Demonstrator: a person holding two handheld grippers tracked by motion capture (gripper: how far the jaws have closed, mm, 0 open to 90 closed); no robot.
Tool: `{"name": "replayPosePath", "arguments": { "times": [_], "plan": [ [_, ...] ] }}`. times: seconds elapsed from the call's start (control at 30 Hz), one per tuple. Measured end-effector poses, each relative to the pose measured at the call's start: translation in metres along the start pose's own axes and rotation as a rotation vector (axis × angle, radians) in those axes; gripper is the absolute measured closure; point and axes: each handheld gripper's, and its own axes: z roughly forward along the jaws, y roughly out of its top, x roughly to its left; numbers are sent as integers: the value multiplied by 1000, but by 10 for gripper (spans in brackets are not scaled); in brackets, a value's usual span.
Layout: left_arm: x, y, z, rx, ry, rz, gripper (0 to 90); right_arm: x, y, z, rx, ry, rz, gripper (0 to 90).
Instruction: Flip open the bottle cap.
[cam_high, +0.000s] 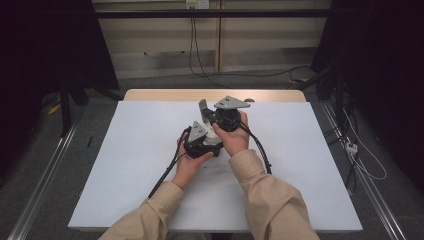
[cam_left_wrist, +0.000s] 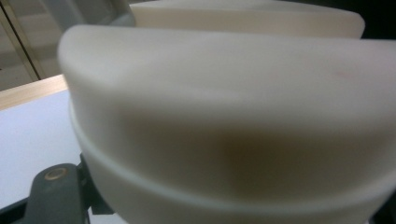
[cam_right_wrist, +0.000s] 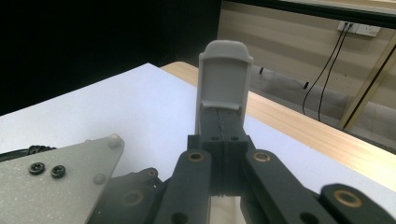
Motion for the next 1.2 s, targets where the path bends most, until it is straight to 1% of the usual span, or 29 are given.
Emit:
{"name": "replayPosePath", "arguments": {
  "times": [0.2, 0.23, 0.8, 0.87, 1.2],
  "plan": [
    [0, 0, 0, 1, 1, -2, 186, -1, -1, 1, 1, -1, 1, 900],
    [1, 0, 0, 1, -5, 4, 186, -2, -1, 1, 2, -1, 3, 900],
    [0, 0, 0, 4, 3, 11, 186, -2, -2, 6, 5, -4, -2, 900],
    [0, 0, 0, 5, 2, 11, 187, -2, -1, 7, 10, -4, -8, 900],
    [-1, 0, 1, 2, 5, 7, 187, -2, -1, 12, 17, 3, -4, 900]
  ]
}}
